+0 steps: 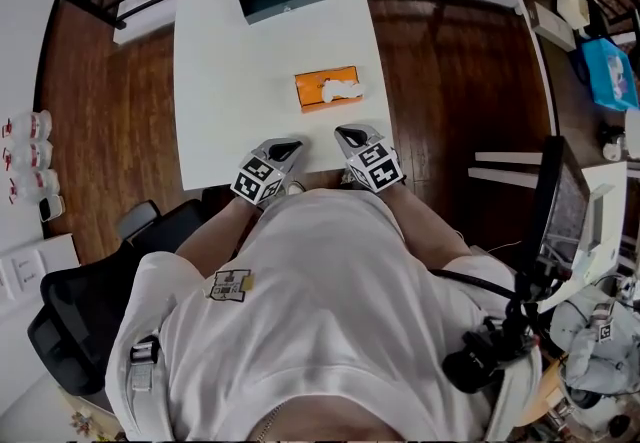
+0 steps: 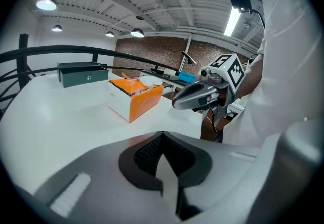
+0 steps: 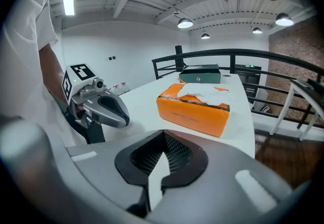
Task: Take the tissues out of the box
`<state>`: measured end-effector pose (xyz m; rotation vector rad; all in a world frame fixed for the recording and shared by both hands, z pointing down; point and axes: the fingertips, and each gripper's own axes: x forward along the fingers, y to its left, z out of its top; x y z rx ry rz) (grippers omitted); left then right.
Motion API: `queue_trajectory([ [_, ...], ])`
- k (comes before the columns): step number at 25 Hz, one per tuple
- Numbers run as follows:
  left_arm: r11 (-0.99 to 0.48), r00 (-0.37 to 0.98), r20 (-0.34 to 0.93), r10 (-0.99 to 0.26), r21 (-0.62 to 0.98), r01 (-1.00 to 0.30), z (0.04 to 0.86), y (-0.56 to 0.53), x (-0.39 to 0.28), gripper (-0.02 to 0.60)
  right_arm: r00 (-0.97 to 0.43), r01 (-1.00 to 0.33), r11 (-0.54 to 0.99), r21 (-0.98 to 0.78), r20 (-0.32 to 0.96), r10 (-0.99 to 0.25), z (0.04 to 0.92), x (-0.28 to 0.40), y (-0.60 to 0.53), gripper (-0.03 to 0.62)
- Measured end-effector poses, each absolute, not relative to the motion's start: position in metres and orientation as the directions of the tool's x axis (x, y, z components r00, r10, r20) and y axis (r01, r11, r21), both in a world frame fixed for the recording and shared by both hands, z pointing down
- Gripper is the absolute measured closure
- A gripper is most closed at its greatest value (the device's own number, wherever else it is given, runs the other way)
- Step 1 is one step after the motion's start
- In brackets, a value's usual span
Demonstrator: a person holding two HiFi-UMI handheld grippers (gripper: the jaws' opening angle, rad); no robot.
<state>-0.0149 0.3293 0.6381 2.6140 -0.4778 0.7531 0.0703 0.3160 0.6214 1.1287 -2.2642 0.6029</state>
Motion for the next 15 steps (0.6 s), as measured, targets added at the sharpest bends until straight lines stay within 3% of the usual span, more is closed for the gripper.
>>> queue_trajectory([
  [15,-0.855,0.795,0.552,-0.251,0.258,-0.449,0.633,0.328,-0.018,0.58,-0.528,-0.801,0.581,-0.146,0.63,-0.569,0.62,0.058,0.309,0.594],
])
